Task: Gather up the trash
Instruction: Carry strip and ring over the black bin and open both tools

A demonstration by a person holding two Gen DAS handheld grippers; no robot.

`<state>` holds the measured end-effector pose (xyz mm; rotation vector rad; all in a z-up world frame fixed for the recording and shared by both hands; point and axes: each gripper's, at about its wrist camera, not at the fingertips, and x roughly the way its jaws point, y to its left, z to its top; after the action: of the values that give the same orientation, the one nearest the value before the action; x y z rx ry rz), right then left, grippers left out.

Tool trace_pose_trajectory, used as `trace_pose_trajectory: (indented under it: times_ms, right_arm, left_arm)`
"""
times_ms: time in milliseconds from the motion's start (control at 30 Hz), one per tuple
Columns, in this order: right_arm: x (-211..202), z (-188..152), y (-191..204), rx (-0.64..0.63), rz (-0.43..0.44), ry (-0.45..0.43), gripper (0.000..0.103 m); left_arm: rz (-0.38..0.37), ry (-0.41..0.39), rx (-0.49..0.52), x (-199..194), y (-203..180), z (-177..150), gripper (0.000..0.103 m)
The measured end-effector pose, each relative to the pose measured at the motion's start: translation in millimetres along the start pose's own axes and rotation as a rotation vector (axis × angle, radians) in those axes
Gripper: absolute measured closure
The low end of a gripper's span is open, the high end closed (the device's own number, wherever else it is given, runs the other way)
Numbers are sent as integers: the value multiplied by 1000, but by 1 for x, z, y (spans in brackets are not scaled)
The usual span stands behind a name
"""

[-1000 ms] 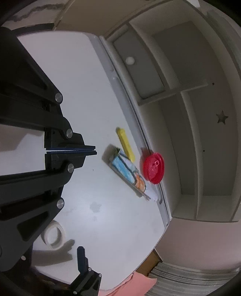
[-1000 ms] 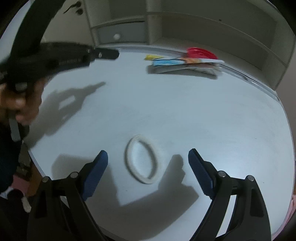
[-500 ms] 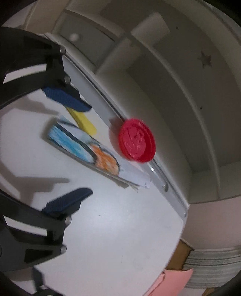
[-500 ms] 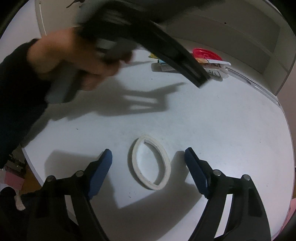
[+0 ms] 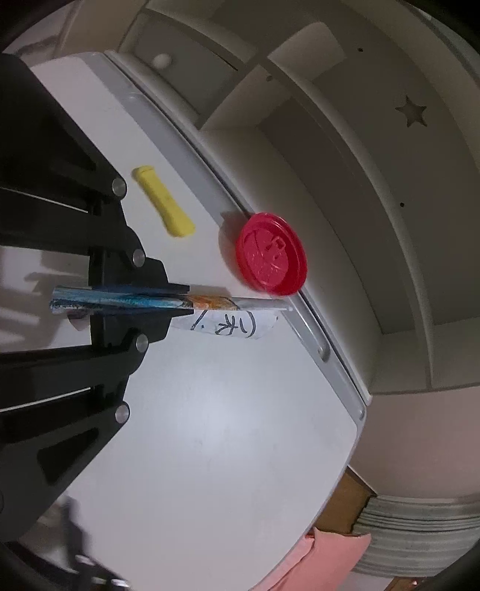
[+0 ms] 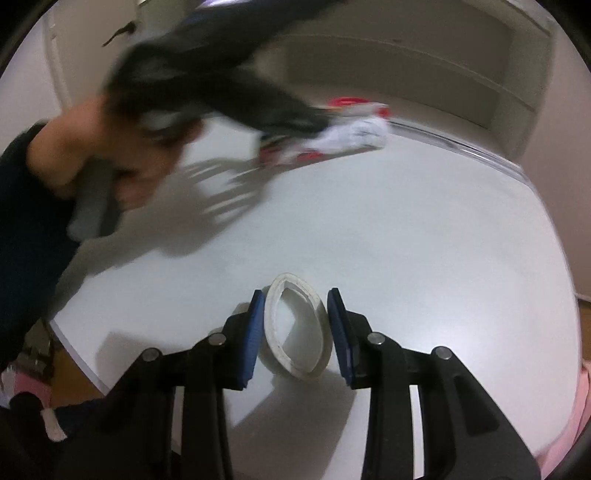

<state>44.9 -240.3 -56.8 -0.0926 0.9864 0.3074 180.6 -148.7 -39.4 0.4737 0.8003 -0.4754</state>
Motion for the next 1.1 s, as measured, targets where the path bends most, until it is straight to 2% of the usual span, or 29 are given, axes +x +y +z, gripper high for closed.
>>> trace_pose_trajectory:
  times_ms: [67, 200, 300, 367, 500, 600, 700, 900, 1100]
  right_arm:
    - [-13, -10, -23, 48, -36, -11, 69]
    - [-43, -30, -58, 117, -93, -41, 69]
    - [-65, -50, -89, 177, -132, -70, 69]
    - [-79, -64, -110, 218, -158, -86, 69]
    - [-117, -104, -156, 334, -235, -103, 69]
    - [-142, -140, -194, 439, -299, -113, 69]
    - [-160, -179, -234, 542, -363, -111, 69]
    - [-185, -262, -295, 728, -470, -83, 69]
    - [-188, -341, -339, 868, -523, -39, 69]
  left_arm:
    - [5, -10, -6, -8, -5, -3, 100]
    - [-48, -9, -79, -24, -3, -8, 100]
    - [-63, -30, -93, -40, -13, -7, 101]
    - [-107, -40, -103, -52, -26, -3, 101]
    - [-162, -90, -23, -74, -86, 12, 101]
    - [-244, -119, 58, -84, -152, 25, 101]
    - [-342, -127, 160, -89, -235, 32, 101]
    - [-514, -137, 313, -102, -368, 27, 101]
    - [-560, -122, 371, -84, -455, 15, 101]
